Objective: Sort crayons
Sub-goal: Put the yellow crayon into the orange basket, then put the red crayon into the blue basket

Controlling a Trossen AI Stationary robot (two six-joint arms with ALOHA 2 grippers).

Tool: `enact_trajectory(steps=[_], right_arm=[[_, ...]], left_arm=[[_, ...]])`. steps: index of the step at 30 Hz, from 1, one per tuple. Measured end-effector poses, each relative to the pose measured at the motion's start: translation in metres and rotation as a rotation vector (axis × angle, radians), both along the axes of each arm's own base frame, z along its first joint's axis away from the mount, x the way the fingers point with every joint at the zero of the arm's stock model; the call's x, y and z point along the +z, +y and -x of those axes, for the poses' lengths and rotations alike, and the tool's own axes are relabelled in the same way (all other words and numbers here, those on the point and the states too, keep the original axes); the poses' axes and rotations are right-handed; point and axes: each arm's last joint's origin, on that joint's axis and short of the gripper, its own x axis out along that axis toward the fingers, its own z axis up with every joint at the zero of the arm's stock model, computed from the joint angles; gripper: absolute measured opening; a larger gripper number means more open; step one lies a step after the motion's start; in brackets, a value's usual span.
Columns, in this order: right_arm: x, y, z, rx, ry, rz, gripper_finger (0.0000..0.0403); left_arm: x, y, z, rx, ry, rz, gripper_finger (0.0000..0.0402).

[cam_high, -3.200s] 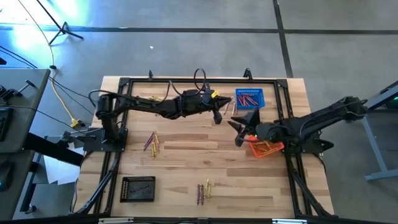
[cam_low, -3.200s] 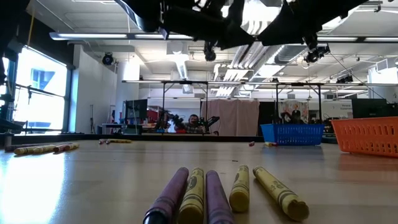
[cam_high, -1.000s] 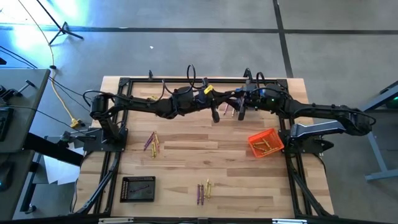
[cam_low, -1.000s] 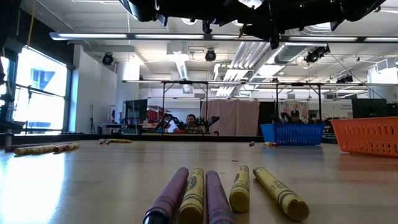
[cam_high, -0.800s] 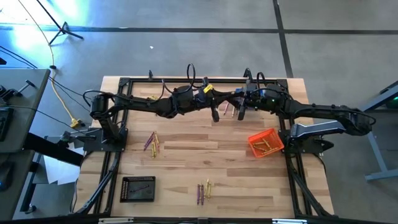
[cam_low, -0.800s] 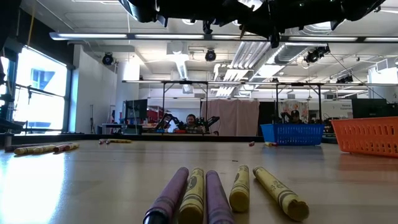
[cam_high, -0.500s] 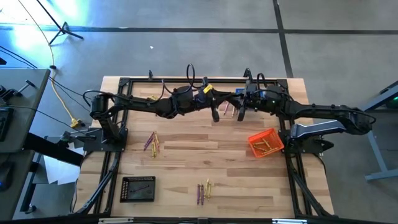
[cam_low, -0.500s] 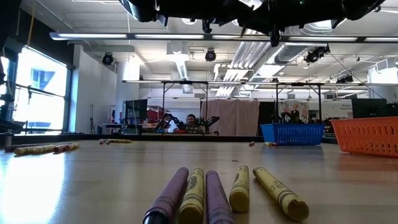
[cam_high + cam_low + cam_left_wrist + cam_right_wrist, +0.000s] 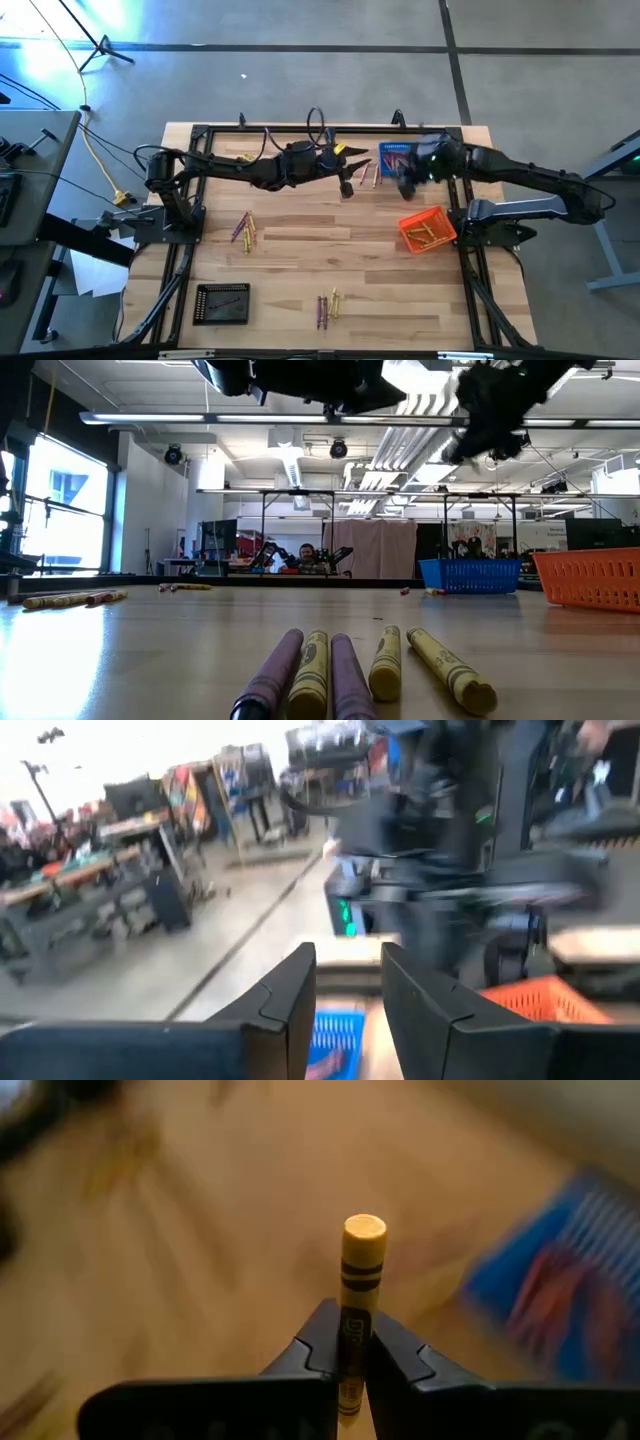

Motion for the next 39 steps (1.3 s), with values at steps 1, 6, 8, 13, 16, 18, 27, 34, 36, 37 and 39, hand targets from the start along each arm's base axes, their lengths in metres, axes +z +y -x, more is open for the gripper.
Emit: enact_trajectory(steps=[1, 6, 8, 13, 16, 18, 27, 34, 36, 37, 39], right_arm=[[-0.008, 0.006, 0.003, 0.013, 0.052, -0.105, 0.0015], [-0.049, 0.033, 0.015, -0.040, 0.276, -0.351, 0.0022], [-0.063, 0.042, 0.018, -0.038, 0.325, -0.396, 0.0015], [-0.083, 0.056, 0.023, -0.040, 0.396, -0.453, 0.0010], [-0.091, 0.060, 0.027, -0.042, 0.430, -0.460, 0.0014], [-0.096, 0.061, 0.028, -0.058, 0.447, -0.463, 0.0024], [-0.098, 0.063, 0.030, -0.059, 0.462, -0.473, 0.0105], [-0.073, 0.063, 0.020, 0.000, 0.376, -0.458, 0.0117], [-0.063, 0.063, 0.016, 0.028, 0.338, -0.421, 0.0118], [-0.058, 0.062, 0.014, 0.037, 0.316, -0.392, 0.0118], [-0.049, 0.060, 0.010, 0.053, 0.271, -0.319, 0.0118]], left_arm=[[-0.002, 0.001, 0.000, 0.017, 0.022, 0.004, 0.0104], [-0.010, 0.011, 0.002, 0.063, 0.076, 0.082, 0.0102], [-0.010, 0.015, 0.003, 0.076, 0.074, 0.104, 0.0102], [-0.012, 0.024, 0.005, 0.099, 0.074, 0.139, 0.0102], [-0.012, 0.026, 0.005, 0.105, 0.073, 0.140, 0.0102], [-0.012, 0.027, 0.006, 0.109, 0.074, 0.141, 0.0102], [-0.024, 0.038, 0.011, 0.138, 0.191, 0.197, 0.0102], [-0.056, 0.048, 0.008, 0.154, 0.330, 0.262, 0.0102], [-0.070, 0.051, 0.003, 0.160, 0.356, 0.268, 0.0102], [-0.077, 0.053, 0.001, 0.160, 0.361, 0.270, 0.0102], [-0.091, 0.057, -0.005, 0.154, 0.359, 0.275, 0.0102]])
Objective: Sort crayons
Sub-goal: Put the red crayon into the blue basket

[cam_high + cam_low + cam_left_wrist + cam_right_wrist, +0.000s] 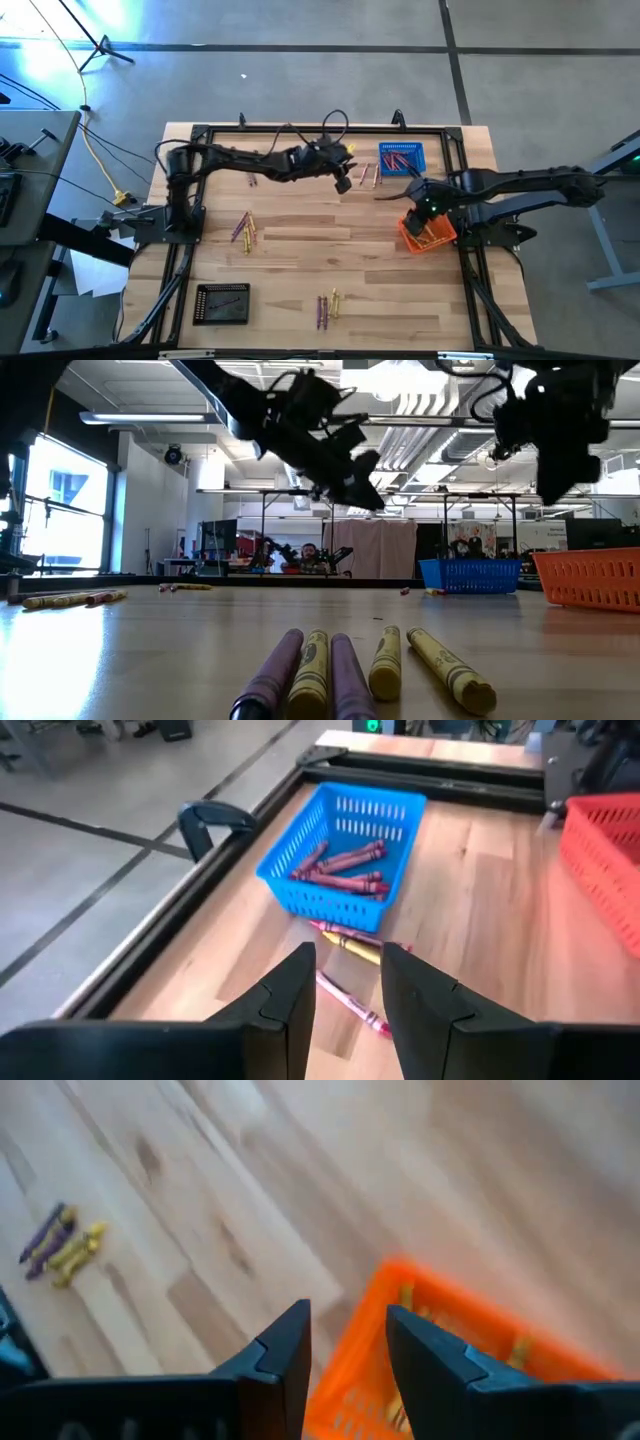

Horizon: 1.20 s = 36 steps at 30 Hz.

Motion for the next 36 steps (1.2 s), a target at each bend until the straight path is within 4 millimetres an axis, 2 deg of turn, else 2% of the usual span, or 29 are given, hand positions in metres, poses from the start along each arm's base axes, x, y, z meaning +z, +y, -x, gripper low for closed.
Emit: enact_trajectory(steps=[3, 8, 10, 12, 14, 17, 24, 30, 33, 36], right_arm=[[0.013, -0.002, -0.004, 0.028, -0.058, 0.103, 0.0118], [0.028, -0.008, -0.011, 0.073, -0.140, 0.364, 0.0119], [0.030, -0.011, -0.015, 0.042, -0.165, 0.427, 0.0119], [0.029, -0.017, -0.021, -0.060, -0.175, 0.427, 0.0119], [0.025, -0.025, -0.027, -0.205, -0.164, 0.401, 0.0119], [0.015, -0.036, -0.036, -0.314, -0.108, 0.410, 0.0119], [-0.013, -0.064, -0.075, -0.362, -0.092, 0.465, 0.0119], [-0.038, -0.086, -0.097, -0.397, -0.107, 0.390, 0.0119], [-0.050, -0.095, -0.103, -0.439, -0.097, 0.359, 0.0119], [-0.062, -0.102, -0.107, -0.504, -0.081, 0.331, 0.0119]], left_arm=[[-0.018, 0.007, -0.006, 0.010, -0.016, -0.003, 0.0102], [-0.036, 0.014, -0.008, 0.027, 0.012, 0.007, 0.0102], [-0.038, 0.014, -0.007, 0.035, 0.028, 0.030, 0.0102], [-0.037, 0.012, -0.006, 0.043, 0.040, 0.053, 0.0102], [-0.036, 0.012, -0.005, 0.053, 0.044, 0.067, 0.0102], [-0.034, 0.011, -0.003, 0.064, 0.048, 0.084, 0.0102], [-0.016, 0.004, 0.002, 0.080, 0.102, -0.032, 0.0102], [0.006, -0.003, 0.024, 0.248, 0.351, -0.255, 0.0101], [0.007, -0.004, 0.040, 0.310, 0.490, -0.310, 0.0101], [0.004, -0.003, 0.057, 0.311, 0.539, -0.340, 0.0101]])
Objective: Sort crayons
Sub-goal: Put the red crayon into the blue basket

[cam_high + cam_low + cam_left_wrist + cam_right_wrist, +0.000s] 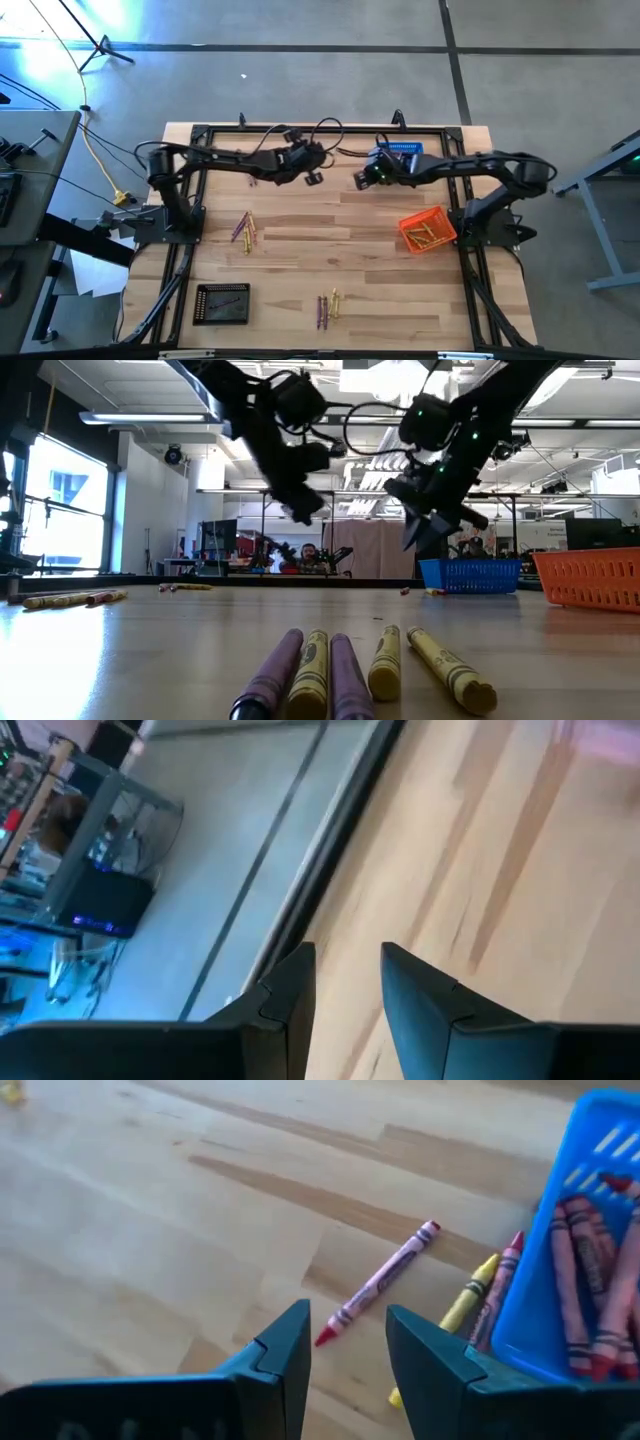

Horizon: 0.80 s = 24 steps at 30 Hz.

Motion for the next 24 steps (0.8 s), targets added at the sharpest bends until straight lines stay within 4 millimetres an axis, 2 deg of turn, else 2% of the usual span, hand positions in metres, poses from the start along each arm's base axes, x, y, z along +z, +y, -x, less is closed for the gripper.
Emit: enact_trajectory(steps=[4, 10, 16, 24], right_arm=[[-0.016, -0.007, -0.008, -0.097, -0.035, -0.042, 0.0119], [-0.031, -0.011, -0.013, -0.186, -0.053, -0.081, 0.0119], [-0.037, -0.010, -0.016, -0.283, -0.094, -0.096, 0.0113], [-0.039, -0.007, -0.018, -0.338, -0.111, -0.090, 0.0086]], left_arm=[[0.004, 0.002, 0.026, 0.032, -0.014, 0.002, 0.0101], [0.029, 0.004, 0.056, 0.070, -0.150, -0.032, 0.0101], [0.056, 0.004, 0.081, 0.076, -0.223, -0.091, 0.0101], [0.092, 0.016, 0.110, 0.100, -0.304, -0.200, 0.0101]])
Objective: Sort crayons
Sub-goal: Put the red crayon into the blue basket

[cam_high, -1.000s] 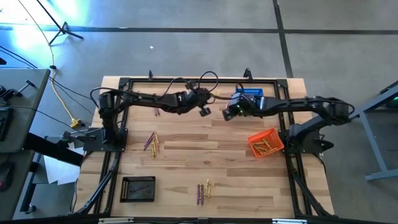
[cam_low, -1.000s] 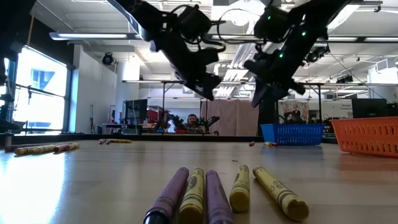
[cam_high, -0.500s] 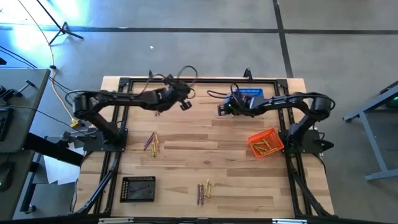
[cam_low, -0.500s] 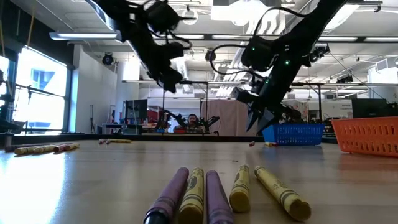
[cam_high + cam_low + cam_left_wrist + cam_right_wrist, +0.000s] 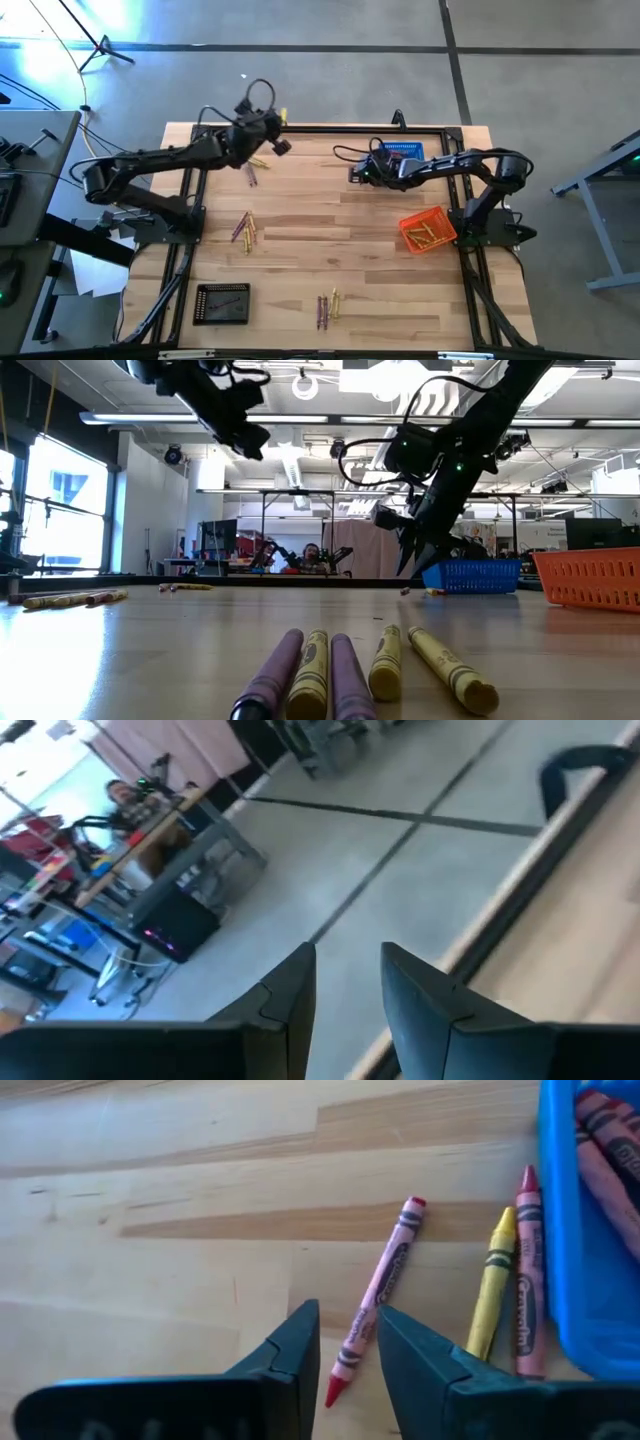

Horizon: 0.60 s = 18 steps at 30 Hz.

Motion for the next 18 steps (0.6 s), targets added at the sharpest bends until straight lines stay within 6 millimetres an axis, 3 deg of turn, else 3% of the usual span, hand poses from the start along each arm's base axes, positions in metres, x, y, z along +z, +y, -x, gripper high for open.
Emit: enact_trajectory(steps=[8, 18], right_arm=[[-0.003, 0.000, 0.000, -0.029, -0.008, -0.017, 0.0085], [-0.019, 0.000, -0.011, -0.075, -0.010, -0.058, 0.0084]], left_arm=[[0.023, 0.007, 0.023, 0.050, -0.049, -0.060, 0.0101], [0.031, 0.018, 0.037, 0.086, -0.023, -0.111, 0.0101]])
